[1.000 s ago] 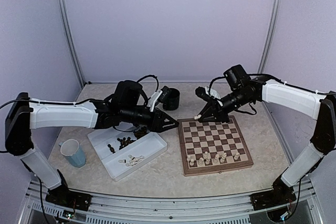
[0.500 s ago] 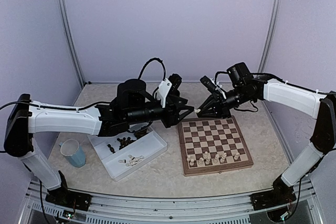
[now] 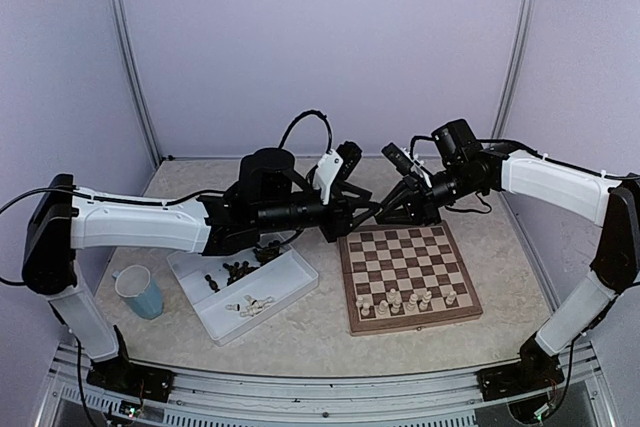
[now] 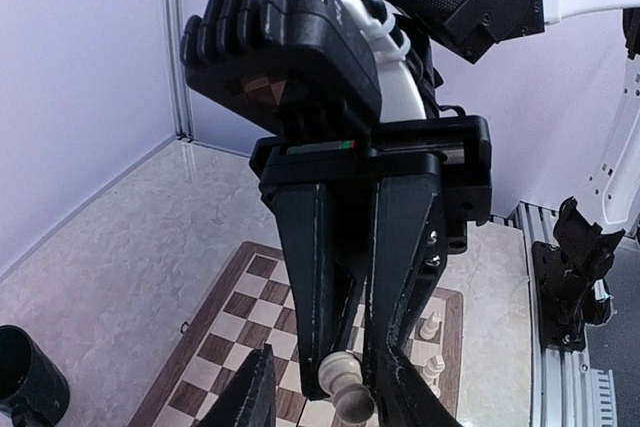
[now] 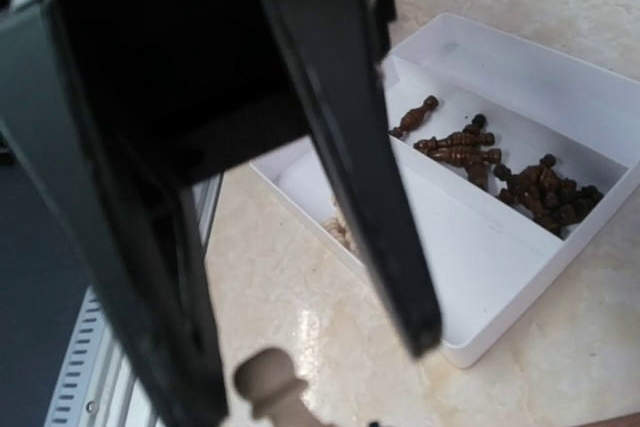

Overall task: Set up the chess pieces on the board
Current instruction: Pass from the right arm to the left

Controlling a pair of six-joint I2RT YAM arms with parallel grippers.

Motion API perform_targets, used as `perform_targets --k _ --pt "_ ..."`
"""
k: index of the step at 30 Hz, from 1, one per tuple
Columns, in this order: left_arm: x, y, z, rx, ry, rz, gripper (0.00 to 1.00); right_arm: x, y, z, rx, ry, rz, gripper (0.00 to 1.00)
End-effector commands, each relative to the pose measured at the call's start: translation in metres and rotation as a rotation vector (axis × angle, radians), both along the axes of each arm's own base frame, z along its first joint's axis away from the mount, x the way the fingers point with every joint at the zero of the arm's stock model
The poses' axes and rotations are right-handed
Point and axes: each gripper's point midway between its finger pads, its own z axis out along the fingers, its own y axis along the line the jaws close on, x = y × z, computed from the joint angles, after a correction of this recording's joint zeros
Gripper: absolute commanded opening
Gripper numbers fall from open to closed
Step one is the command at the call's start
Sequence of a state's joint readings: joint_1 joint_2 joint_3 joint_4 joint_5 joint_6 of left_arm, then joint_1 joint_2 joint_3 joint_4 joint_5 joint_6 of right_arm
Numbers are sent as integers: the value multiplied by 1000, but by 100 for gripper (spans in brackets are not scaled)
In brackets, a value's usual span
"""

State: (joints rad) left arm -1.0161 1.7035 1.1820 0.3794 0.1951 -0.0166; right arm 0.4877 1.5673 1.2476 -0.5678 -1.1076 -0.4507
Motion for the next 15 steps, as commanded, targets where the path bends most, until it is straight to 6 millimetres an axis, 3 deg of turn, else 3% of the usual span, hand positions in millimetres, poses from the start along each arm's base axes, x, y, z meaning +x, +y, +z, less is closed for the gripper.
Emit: perform_targets --k 1,6,13,15 --pt "-3 -10 2 0 4 -40 35 0 -1 2 29 17 12 16" --pt "-4 -13 -2 13 19 -53 35 0 -1 2 30 19 11 16" --pt "-1 -10 -6 29 23 -29 19 0 -3 0 30 20 7 17" --pt "0 -11 -3 20 17 -28 15 0 -5 -2 15 13 -4 21"
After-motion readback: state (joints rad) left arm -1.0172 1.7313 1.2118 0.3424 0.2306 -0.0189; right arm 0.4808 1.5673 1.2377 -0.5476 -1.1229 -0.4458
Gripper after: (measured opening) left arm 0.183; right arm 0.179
